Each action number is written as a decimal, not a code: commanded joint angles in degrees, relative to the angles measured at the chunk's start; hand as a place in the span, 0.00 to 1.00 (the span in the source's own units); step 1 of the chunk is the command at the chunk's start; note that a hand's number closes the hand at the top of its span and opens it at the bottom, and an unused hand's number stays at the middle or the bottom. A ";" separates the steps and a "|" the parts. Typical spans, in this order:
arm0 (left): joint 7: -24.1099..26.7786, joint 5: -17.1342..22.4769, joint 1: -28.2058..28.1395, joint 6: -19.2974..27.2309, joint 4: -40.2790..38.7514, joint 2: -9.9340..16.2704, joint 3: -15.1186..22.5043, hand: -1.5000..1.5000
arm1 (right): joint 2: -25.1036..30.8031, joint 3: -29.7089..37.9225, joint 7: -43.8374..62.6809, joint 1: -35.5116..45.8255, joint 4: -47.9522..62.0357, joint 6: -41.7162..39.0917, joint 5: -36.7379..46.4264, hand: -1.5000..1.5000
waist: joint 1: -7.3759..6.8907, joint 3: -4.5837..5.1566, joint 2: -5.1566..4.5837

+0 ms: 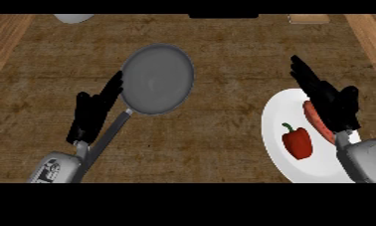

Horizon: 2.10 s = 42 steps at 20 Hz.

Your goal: Pick the sweet potato from the plate and place it in the pan

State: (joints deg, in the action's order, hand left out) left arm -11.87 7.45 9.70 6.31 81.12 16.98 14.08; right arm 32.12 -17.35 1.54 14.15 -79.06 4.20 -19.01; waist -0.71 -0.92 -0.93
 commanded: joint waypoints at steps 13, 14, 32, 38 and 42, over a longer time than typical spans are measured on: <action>6.02 -6.73 -12.18 5.44 7.55 4.93 -3.13 0.50 | 16.32 18.06 -1.04 -5.07 20.73 -11.45 -6.18 0.00 | 0.57 0.89 1.05; 4.38 -6.25 -10.81 4.28 7.33 6.50 -4.28 0.50 | 18.98 17.12 -1.79 -4.10 21.97 -15.06 -4.45 0.00 | 0.37 0.88 0.93; 1.62 -7.00 -10.75 2.12 10.69 5.95 -5.89 0.50 | 23.94 4.05 1.26 15.63 23.26 -42.87 13.23 0.00 | -0.03 0.93 0.89; 3.11 -8.74 -11.75 2.07 9.44 3.62 -5.23 0.50 | 17.21 3.20 13.32 22.78 24.32 -46.55 14.72 0.00 | 0.03 0.94 0.89; 0.20 -9.38 -10.29 1.61 10.98 4.35 -6.58 0.50 | 14.50 2.50 19.13 23.36 21.16 -47.89 16.08 0.00 | 0.50 0.95 1.01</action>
State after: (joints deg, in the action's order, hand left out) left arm -8.15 -1.71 -2.99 8.79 91.27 20.90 8.49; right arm 49.06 -14.39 14.14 35.78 -55.08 -41.72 -3.38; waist -0.70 0.02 -0.04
